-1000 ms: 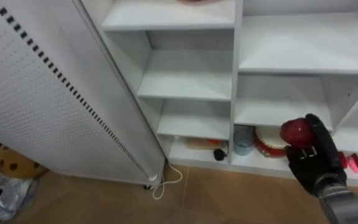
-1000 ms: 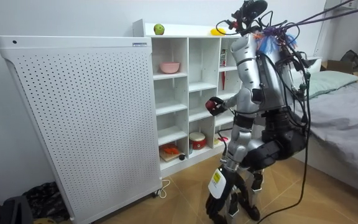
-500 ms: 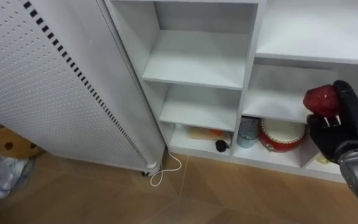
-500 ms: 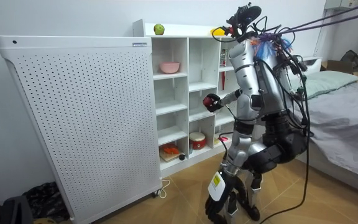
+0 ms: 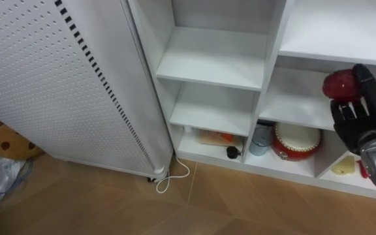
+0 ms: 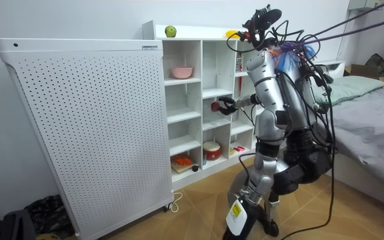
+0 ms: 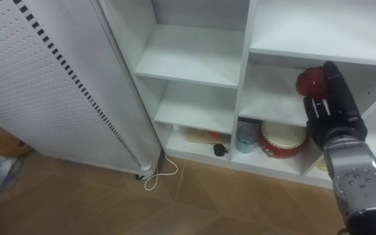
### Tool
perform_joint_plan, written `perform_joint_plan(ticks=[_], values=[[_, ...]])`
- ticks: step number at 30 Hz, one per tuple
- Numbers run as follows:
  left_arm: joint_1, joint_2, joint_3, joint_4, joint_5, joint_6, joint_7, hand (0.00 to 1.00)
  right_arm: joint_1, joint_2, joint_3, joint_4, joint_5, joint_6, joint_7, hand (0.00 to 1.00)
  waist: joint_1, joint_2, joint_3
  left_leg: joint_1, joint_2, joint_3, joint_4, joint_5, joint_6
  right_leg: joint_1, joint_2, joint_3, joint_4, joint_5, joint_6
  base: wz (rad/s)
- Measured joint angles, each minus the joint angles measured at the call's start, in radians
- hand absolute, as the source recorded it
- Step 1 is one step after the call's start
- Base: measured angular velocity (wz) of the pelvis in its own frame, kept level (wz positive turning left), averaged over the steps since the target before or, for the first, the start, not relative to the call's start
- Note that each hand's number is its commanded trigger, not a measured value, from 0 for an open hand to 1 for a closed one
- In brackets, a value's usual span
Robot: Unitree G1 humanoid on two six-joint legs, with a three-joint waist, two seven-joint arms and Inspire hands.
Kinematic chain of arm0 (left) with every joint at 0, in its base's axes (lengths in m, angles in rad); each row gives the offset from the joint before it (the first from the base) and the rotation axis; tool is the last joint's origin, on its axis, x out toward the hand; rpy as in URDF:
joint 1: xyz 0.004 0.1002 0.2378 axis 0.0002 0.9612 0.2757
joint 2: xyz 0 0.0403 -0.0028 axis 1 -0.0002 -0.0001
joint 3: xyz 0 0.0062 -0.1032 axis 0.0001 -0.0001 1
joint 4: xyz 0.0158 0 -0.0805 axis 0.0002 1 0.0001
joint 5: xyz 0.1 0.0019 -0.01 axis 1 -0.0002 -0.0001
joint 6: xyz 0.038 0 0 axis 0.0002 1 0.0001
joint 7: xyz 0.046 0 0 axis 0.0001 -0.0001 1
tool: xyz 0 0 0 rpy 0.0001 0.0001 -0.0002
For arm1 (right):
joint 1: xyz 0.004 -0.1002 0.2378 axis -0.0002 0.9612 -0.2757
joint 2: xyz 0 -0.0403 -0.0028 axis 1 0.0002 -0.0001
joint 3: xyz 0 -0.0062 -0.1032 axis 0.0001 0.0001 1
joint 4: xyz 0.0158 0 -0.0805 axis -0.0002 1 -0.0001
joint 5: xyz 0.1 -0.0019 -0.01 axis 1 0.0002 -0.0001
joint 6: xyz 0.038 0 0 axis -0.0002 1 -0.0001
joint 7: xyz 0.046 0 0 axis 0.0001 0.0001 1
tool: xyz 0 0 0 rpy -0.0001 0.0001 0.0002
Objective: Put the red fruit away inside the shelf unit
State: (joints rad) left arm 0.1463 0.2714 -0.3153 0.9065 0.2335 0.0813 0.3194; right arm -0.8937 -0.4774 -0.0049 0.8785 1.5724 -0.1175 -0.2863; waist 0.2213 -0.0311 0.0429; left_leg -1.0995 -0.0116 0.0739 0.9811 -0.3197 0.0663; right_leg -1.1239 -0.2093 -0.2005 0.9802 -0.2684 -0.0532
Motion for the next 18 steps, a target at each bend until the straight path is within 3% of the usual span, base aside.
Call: perform_joint_plan(ticks=[9,18], values=[[0.011,0.013,0.000,-0.001,0.005,-0.003,0.003,0.00,-0.003,-0.003,-0.018,-0.001,0.001,-0.036,-0.022,0.00,0.003,0.000,-0.0002,-0.006,0.005,0.001,0.030,-0.015,-0.001,-0.007,-0.001,0.005,0.030,-0.011,-0.006,0.00],[0.012,0.017,0.000,0.000,0.005,-0.003,0.005,0.00,-0.003,-0.004,-0.018,-0.001,0.001,-0.036,-0.029,0.00,0.003,0.000,-0.0003,-0.005,0.005,0.002,0.032,-0.015,-0.002,-0.006,0.000,0.003,0.030,-0.010,-0.006,0.00]])
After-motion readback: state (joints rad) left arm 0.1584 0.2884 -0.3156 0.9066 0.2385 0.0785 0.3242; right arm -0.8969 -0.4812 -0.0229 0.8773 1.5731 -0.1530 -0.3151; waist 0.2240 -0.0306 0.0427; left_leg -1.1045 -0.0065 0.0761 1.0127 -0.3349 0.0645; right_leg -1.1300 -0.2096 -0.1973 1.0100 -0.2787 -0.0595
